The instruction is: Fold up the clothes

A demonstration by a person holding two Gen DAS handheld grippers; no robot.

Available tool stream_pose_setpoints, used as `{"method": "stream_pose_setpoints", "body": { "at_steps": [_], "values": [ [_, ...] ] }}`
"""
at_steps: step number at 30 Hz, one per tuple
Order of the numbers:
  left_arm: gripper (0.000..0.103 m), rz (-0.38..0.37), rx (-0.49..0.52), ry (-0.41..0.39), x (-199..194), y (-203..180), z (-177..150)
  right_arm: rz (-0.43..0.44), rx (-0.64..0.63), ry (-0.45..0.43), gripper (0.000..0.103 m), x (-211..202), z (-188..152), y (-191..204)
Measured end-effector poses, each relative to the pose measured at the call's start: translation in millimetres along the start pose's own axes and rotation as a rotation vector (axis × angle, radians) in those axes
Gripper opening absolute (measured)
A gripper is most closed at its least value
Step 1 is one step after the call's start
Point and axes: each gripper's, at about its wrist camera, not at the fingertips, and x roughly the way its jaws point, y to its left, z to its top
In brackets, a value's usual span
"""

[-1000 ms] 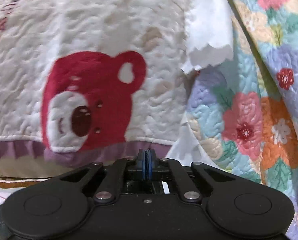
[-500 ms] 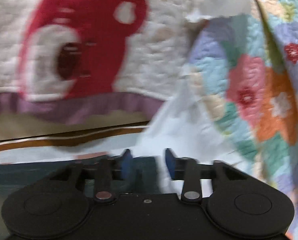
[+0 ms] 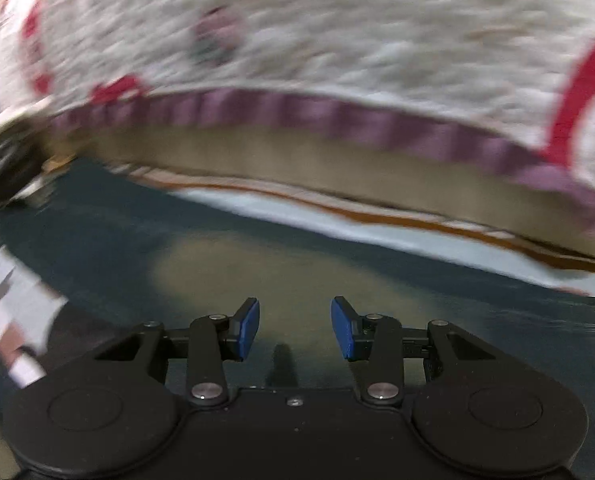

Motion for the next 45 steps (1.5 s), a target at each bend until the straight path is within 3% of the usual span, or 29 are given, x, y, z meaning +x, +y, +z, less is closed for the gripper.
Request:
{"method": "stream_pose_setpoints", "body": {
  "at_steps": [2,5,7,9,13,16,19,20,21,22,23,25,26,29,33,36,41,45],
  "values": [
    [0.062,0.003,-0.068,-0.057,1.6,9.4,-12.9,0.037,-0.044,0.014,0.045,7.9,-5.1,21.7],
    [0.062,-0.089,-0.145,-0.093,12.2,14.0,-18.7,0.058,-0.087,0.041,0.046,15.1,-11.2,41.1],
    [0.062,-0.104,-0.123,-0.135,20.1,9.5,-11.3,0.063,-0.121,0.066,0.046,16.8,-15.3,50.0],
    [0.067,-0.065,-0.084,-0.178,29.6,3.6,-3.0,0.063,-0.193,0.088,0.047,13.9,-23.5,58.5],
    [0.068,0.087,-0.038,-0.202,49.9,2.0,15.6,-0.053,-0.325,0.127,0.051,14.3,-34.4,68.5],
    [0.068,0.036,-0.123,-0.212,57.8,14.5,19.1,-0.116,-0.386,0.158,0.051,15.9,-41.7,71.0],
    [0.079,0.009,-0.204,-0.242,63.9,15.4,24.2,-0.165,-0.401,0.161,0.051,15.2,-48.5,68.1],
    [0.078,0.005,-0.232,-0.255,65.7,14.9,26.1,-0.172,-0.387,0.163,0.051,12.9,-50.9,63.6],
    [0.07,-0.005,-0.24,-0.261,66.7,13.5,27.7,-0.178,-0.358,0.16,0.051,8.5,-54.0,58.0],
    [0.034,-0.024,-0.217,-0.257,66.6,10.3,28.7,-0.172,-0.313,0.15,0.051,1.7,-56.9,51.6],
    [0.006,-0.022,-0.18,-0.271,63.8,6.5,27.9,-0.157,-0.262,0.141,0.051,-5.8,-60.2,44.4],
    [0.005,0.053,-0.066,-0.361,49.3,-2.8,20.6,-0.174,-0.201,0.135,0.049,-16.0,-67.3,32.6],
    [0.005,0.08,-0.025,-0.397,42.3,-5.6,17.3,-0.229,-0.185,0.137,0.049,-19.2,-71.3,26.9],
    [0.005,0.113,0.019,-0.46,23.7,-4.3,10.0,-0.29,-0.084,0.137,0.047,-32.3,-79.8,3.1],
    [0.006,0.163,0.043,-0.486,21.5,-3.4,12.7,-0.206,0.209,0.081,0.044,-61.2,-79.0,-35.1],
    [0.006,0.203,0.065,-0.477,36.7,-1.7,8.9,-0.181,0.335,0.018,0.044,-74.8,-71.3,-50.5],
    [0.007,0.253,0.149,-0.431,49.2,-5.0,-0.9,-0.286,0.291,0.02,0.048,-57.9,-58.8,-57.5],
    [0.008,0.248,0.148,-0.399,50.9,-2.1,-2.2,-0.311,0.22,0.1,0.048,-28.8,-60.4,-64.8]
  ]
}}
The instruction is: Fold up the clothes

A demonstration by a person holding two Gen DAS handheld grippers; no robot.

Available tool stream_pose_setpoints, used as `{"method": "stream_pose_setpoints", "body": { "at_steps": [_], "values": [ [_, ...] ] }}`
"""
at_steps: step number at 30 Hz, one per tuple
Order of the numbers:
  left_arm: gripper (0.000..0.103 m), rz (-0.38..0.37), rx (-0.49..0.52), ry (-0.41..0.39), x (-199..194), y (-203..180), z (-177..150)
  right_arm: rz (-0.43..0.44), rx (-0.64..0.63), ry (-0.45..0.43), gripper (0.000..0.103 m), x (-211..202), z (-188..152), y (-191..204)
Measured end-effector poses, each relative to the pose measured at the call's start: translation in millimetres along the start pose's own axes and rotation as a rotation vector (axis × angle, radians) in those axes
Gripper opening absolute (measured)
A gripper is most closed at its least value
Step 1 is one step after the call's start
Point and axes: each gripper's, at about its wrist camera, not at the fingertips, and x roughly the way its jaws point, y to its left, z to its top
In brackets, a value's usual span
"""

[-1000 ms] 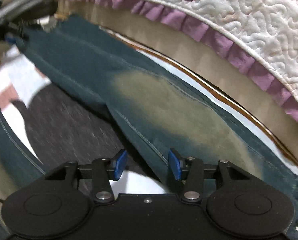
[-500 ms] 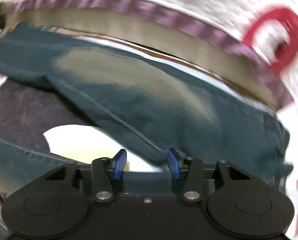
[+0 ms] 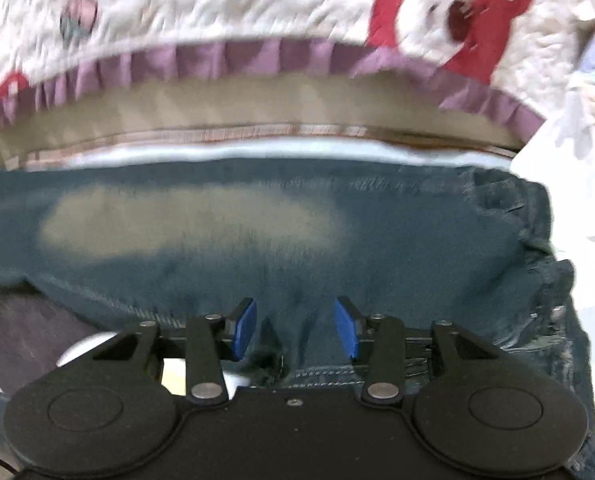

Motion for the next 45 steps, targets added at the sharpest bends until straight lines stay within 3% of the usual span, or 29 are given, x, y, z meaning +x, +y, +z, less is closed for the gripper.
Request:
{"method": "stream_pose_setpoints", "body": {
  "at_steps": [6,11,16,18,20,22,23,24,27,29,31,35,37,41,45],
  "values": [
    [0.008,-0.004,0.011,0.024,4.9,-1.8,1.8,0.003,0.035,-0.044,0.048,-4.9,-5.7,13.8],
    [0.008,-0.01,0.041,0.04,13.5,-5.7,3.9,0.121,-0.013,-0.086,0.048,-3.7,24.3,47.2],
    [0.009,-0.038,0.06,0.094,13.9,-5.8,1.2,0.165,-0.061,-0.024,0.054,20.2,36.3,101.7],
    [0.015,-0.059,0.033,0.137,9.6,-3.4,0.7,0.198,-0.062,0.027,0.054,28.5,28.0,118.6],
    [0.021,-0.055,0.035,0.131,-2.7,-3.8,2.4,0.223,-0.09,0.082,0.058,33.4,11.1,134.4],
    [0.024,-0.008,0.085,0.084,-18.1,-10.1,4.0,0.18,-0.193,0.041,0.06,24.0,-5.2,152.7],
    [0.032,-0.007,0.107,0.074,-25.1,-13.9,5.3,0.165,-0.224,0.037,0.06,20.7,-9.9,158.9],
    [0.042,-0.019,0.115,0.072,-31.4,-16.1,6.0,0.164,-0.209,0.056,0.061,20.0,-9.9,160.3],
    [0.044,-0.123,0.076,0.114,-49.9,-12.1,0.9,0.155,-0.219,0.093,0.062,17.9,-6.5,166.6],
    [0.046,-0.167,0.078,0.138,-66.7,-7.2,-8.6,0.178,-0.171,0.108,0.06,10.9,-4.6,160.5],
    [0.048,-0.185,0.108,0.164,-76.9,-4.8,-13.0,0.236,-0.042,0.072,0.059,-5.4,-4.9,144.1],
    [0.049,-0.22,0.131,0.2,-95.5,4.3,-13.5,0.402,0.111,0.036,0.06,-33.9,-15.8,128.4],
    [0.052,-0.229,0.123,0.2,-104.4,13.1,-7.3,0.483,0.038,0.058,0.06,-42.6,-23.4,143.0],
    [0.053,-0.176,0.233,0.151,-133.5,34.2,-6.0,0.552,-0.185,0.086,0.06,-52.1,-40.1,184.7],
    [0.053,-0.151,0.323,0.16,-152.3,65.6,-13.8,0.503,-0.293,0.118,0.064,-36.6,-61.8,214.8]
  ]
}}
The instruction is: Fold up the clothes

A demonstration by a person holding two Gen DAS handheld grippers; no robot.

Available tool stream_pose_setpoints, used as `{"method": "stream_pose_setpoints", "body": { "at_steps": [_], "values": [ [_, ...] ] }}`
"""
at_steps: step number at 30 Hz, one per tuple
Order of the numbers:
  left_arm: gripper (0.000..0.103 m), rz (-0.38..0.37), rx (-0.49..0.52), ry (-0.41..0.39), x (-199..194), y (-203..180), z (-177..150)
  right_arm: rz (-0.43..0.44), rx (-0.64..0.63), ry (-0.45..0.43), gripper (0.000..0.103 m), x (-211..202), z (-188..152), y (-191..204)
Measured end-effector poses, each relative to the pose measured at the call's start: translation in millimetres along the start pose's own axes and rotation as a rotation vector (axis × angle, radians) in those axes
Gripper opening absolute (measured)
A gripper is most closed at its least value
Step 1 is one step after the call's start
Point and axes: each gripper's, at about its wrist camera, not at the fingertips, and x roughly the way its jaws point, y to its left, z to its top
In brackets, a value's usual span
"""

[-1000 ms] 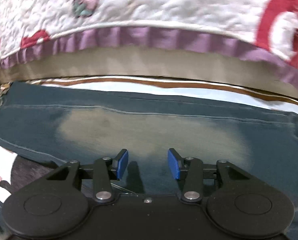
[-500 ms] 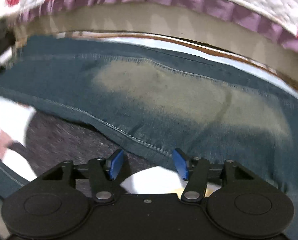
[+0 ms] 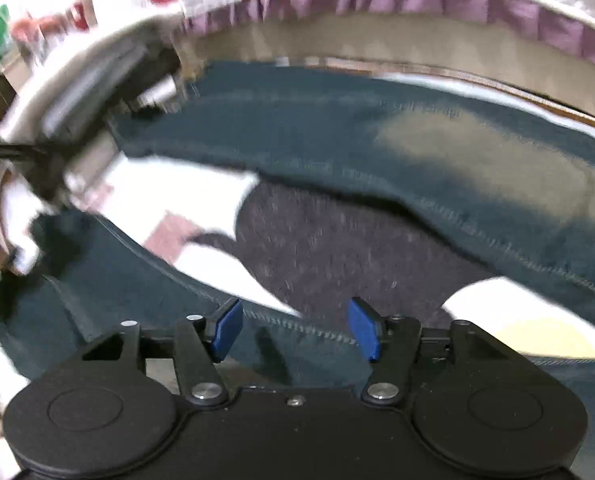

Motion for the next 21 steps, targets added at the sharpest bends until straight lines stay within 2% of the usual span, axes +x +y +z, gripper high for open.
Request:
{"method": "stream_pose_setpoints", "body": {
  "at_steps": [2,6,8,11,13,15,18,21],
  "values": [
    [0.053,-0.009,0.002,0.044,-1.9,19.6,-14.6,-0.052,-0.072,0.015,0.064,8.6,-3.3,14.1],
    [0.059,0.003,-0.025,0.101,1.7,57.2,-42.4,-0.042,-0.176,0.065,0.064,8.0,-3.4,23.6],
    [0.059,-0.03,-0.097,0.132,13.8,73.2,-54.1,-0.034,-0.184,0.09,0.065,6.2,-3.7,20.2],
    [0.059,-0.192,-0.301,0.182,32.0,89.5,-66.4,-0.034,-0.172,0.097,0.066,4.8,-8.6,20.8],
    [0.059,-0.221,-0.389,0.184,37.9,96.1,-68.3,-0.042,-0.18,0.096,0.067,3.7,-12.7,24.0],
    [0.059,-0.19,-0.396,0.155,36.5,100.4,-65.7,-0.034,-0.175,0.11,0.069,5.3,-12.3,26.0],
    [0.059,-0.168,-0.396,0.126,35.6,105.1,-63.3,0.052,-0.106,0.131,0.075,3.7,-9.8,16.9],
    [0.06,-0.241,-0.43,0.197,52.2,100.2,-73.1,0.074,-0.085,0.12,0.075,1.4,-12.5,12.7]
  ]
}}
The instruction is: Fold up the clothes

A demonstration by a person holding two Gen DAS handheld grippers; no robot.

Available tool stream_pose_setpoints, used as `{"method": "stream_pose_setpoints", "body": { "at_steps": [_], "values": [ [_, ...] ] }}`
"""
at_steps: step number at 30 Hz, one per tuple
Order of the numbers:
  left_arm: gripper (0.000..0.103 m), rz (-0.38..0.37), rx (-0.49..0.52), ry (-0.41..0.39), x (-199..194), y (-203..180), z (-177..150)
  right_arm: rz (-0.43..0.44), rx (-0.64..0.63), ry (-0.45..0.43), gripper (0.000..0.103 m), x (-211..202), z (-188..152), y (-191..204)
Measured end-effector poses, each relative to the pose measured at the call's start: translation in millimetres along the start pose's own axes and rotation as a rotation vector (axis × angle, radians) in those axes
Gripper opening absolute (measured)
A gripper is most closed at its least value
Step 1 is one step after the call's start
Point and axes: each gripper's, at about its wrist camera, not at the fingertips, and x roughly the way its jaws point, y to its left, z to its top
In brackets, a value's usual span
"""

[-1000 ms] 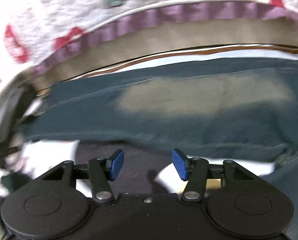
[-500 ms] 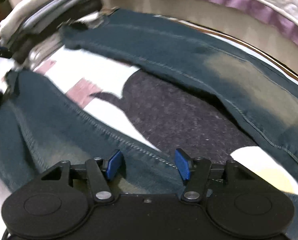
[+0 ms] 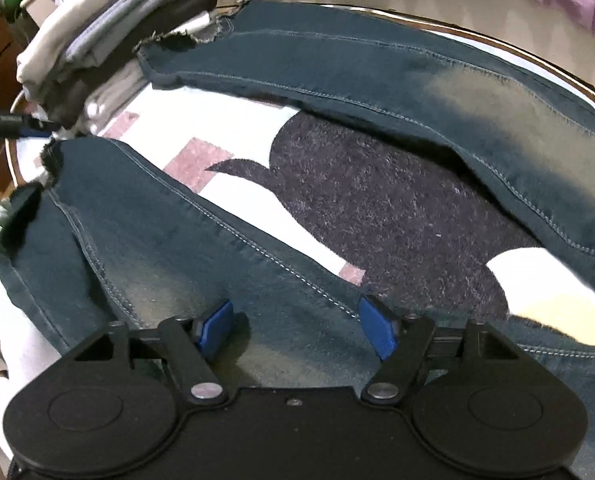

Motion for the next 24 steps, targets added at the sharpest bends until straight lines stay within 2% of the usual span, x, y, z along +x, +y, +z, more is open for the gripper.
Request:
{"method": "stream_pose_setpoints", "body": {
  "at_steps": [3,5,6,7,8,9,10,12,13,14,15,17,18,19,21,24],
  "values": [
    [0.062,-0.015,-0.023,0.069,15.6,-3.6,-8.3,-0.025,-0.045,-0.004,0.075,1.5,-2.6,8.9],
    [0.066,-0.027,-0.048,0.074,10.8,-5.0,-10.4,-0.034,-0.089,-0.001,0.071,1.7,-4.1,15.2],
    [0.067,-0.041,-0.055,0.07,8.2,-5.8,-10.9,-0.024,-0.109,0.001,0.058,0.4,-4.6,17.5],
    [0.069,-0.045,-0.05,0.067,8.6,-7.7,-11.8,-0.014,-0.117,0.004,0.037,-0.5,-4.8,18.9],
    [0.069,-0.035,-0.036,0.073,11.7,-10.3,-12.9,-0.017,-0.123,0.004,0.03,-0.3,-5.5,20.9],
    [0.076,-0.026,-0.014,0.063,13.2,-14.4,-14.3,-0.02,-0.13,0.004,0.024,-0.1,-6.2,22.9],
    [0.077,-0.009,0.026,0.038,12.8,-21.4,-16.2,-0.025,-0.137,0.002,0.02,0.1,-6.9,25.0],
    [0.078,0.05,0.118,0.028,15.8,-37.4,-19.9,-0.037,-0.153,-0.012,0.018,0.1,-8.0,26.8],
    [0.077,0.073,0.17,0.021,15.7,-45.8,-23.0,-0.042,-0.154,-0.02,0.018,-0.1,-7.8,26.4],
    [0.069,0.081,0.219,0.012,13.9,-52.3,-26.6,-0.042,-0.152,-0.022,0.019,-0.1,-7.0,25.4],
    [0.048,0.089,0.267,0.003,12.1,-58.8,-30.2,-0.046,-0.154,-0.024,0.021,-0.2,-6.1,24.5],
    [0.005,0.092,0.323,-0.007,3.7,-71.6,-36.2,-0.083,-0.179,-0.022,0.042,-0.8,-2.9,23.6],
    [0.004,0.101,0.351,-0.017,-1.6,-78.1,-38.9,-0.101,-0.192,-0.02,0.063,-1.1,-1.4,23.1],
    [0.004,0.127,0.396,-0.045,-8.2,-85.5,-41.9,-0.122,-0.203,-0.02,0.075,-1.3,0.2,22.5],
    [0.004,0.159,0.458,-0.117,-23.5,-97.3,-45.8,-0.159,-0.197,-0.008,0.075,0.8,3.5,14.8],
    [0.004,0.181,0.51,-0.22,-46.3,-112.6,-48.0,-0.111,-0.109,-0.019,0.081,2.5,3.3,-3.8]
  ]
}}
